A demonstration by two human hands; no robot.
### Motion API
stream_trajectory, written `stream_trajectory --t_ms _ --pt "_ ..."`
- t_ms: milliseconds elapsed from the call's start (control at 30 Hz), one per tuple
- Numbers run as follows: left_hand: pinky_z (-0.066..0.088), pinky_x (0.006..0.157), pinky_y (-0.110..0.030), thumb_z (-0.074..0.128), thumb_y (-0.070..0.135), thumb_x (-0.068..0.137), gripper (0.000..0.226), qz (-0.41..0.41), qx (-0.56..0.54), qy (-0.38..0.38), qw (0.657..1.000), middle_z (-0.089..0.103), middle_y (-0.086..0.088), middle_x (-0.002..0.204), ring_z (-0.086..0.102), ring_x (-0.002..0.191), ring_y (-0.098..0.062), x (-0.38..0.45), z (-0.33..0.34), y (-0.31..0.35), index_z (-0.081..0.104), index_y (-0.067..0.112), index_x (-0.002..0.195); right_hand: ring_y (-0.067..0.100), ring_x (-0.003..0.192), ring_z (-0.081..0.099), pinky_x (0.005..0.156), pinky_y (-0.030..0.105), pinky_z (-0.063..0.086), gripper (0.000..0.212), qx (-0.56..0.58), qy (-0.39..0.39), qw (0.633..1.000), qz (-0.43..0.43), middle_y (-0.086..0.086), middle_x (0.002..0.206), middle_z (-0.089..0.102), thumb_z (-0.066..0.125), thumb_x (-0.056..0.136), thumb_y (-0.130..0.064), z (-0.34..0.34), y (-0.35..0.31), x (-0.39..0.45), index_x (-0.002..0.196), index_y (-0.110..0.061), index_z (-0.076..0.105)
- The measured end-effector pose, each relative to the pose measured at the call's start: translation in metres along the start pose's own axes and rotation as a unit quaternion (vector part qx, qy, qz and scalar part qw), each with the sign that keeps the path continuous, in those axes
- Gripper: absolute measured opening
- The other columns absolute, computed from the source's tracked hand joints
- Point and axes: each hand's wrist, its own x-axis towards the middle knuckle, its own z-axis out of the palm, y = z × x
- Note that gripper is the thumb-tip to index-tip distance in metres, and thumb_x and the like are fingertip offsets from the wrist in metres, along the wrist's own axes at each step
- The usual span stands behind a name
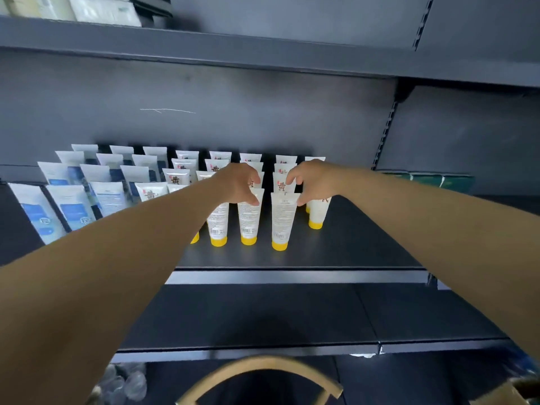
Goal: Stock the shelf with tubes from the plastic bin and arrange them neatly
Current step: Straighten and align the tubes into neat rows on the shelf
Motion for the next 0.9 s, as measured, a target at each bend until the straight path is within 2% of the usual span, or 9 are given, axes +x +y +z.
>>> stream_trajectory --t_ms 67,100,133,200,233,367,700,900 --pt "0.044 0.1 -0.035 0.074 0.022 0.077 0.053 -0.002 0.004 0.001 1.0 0.054 -0.004 0.13 0.052 0.117 -0.023 0.009 0.007 0.0 0.054 0.017 0.126 0.016 0.091 0.049 0.051 0.013 0.042 0.052 0.005 0.0 1.0 -0.019 0.001 0.127 0.053 0.069 0.083 -0.024 0.005 0.003 0.009 0.131 -0.021 0.05" --pt "0.043 0.1 -0.035 0.074 0.021 0.078 0.053 -0.003 0.008 0.001 1.0 0.054 -0.004 0.13 0.052 0.118 -0.023 0.013 0.01 0.0 0.053 0.017 0.126 0.016 0.09 0.049 0.047 0.009 0.04 0.052 0.008 0.001 1.0 -0.027 0.001 0.127 0.052 0.069 0.084 -0.023 0.007 0.004 0.014 0.132 -0.02 0.05" --pt "0.043 0.1 -0.035 0.073 0.02 0.079 0.052 -0.005 0.014 0.001 1.0 0.054 -0.004 0.13 0.051 0.119 -0.023 0.016 0.012 0.001 0.053 0.017 0.127 0.018 0.094 0.05 0.052 0.006 0.04 0.052 0.011 0.005 0.999 -0.034 0.001 0.128 0.052 0.069 0.084 -0.023 0.01 0.005 0.018 0.132 -0.019 0.051" --pt "0.043 0.1 -0.034 0.071 0.02 0.08 0.05 -0.006 0.024 0.006 1.0 0.056 -0.004 0.129 0.051 0.119 -0.023 0.022 0.017 0.001 0.053 0.015 0.126 0.019 0.108 0.052 0.075 0.017 0.042 0.051 0.018 0.014 0.999 -0.045 0.001 0.129 0.053 0.069 0.084 -0.023 0.017 0.005 0.026 0.131 -0.018 0.051" --pt "0.043 0.1 -0.034 0.071 0.019 0.081 0.048 -0.005 0.023 0.009 1.0 0.056 -0.005 0.128 0.052 0.119 -0.023 0.024 0.019 0.0 0.054 0.014 0.126 0.019 0.111 0.052 0.082 0.022 0.042 0.05 0.025 0.013 0.998 -0.047 0.002 0.128 0.054 0.069 0.084 -0.023 0.019 0.005 0.029 0.13 -0.018 0.052" --pt "0.043 0.099 -0.032 0.07 0.019 0.081 0.045 -0.002 0.029 0.008 1.0 0.056 -0.004 0.127 0.051 0.12 -0.021 0.031 0.025 0.0 0.056 0.014 0.124 0.02 0.11 0.055 0.093 0.032 0.048 0.049 0.046 0.002 0.998 -0.051 0.003 0.123 0.057 0.069 0.083 -0.023 0.024 0.004 0.037 0.129 -0.017 0.052" --pt "0.046 0.095 -0.033 0.067 0.017 0.083 0.043 0.002 0.065 0.007 0.998 0.057 -0.004 0.124 0.054 0.114 -0.023 0.035 0.023 -0.003 0.055 0.015 0.124 0.02 0.107 0.055 0.087 0.03 0.048 0.044 0.031 0.002 0.998 -0.062 0.002 0.123 0.057 0.069 0.084 -0.02 0.029 0.007 0.047 0.126 -0.016 0.056" --pt "0.045 0.089 -0.03 0.067 0.018 0.084 0.037 0.007 0.081 0.014 0.997 0.059 -0.004 0.121 0.056 0.11 -0.023 0.038 0.023 -0.003 0.059 0.015 0.119 0.014 0.091 0.046 0.069 0.022 0.035 0.034 0.01 0.009 0.998 -0.061 0.002 0.116 0.057 0.065 0.087 -0.018 0.031 0.011 0.048 0.121 -0.014 0.06"
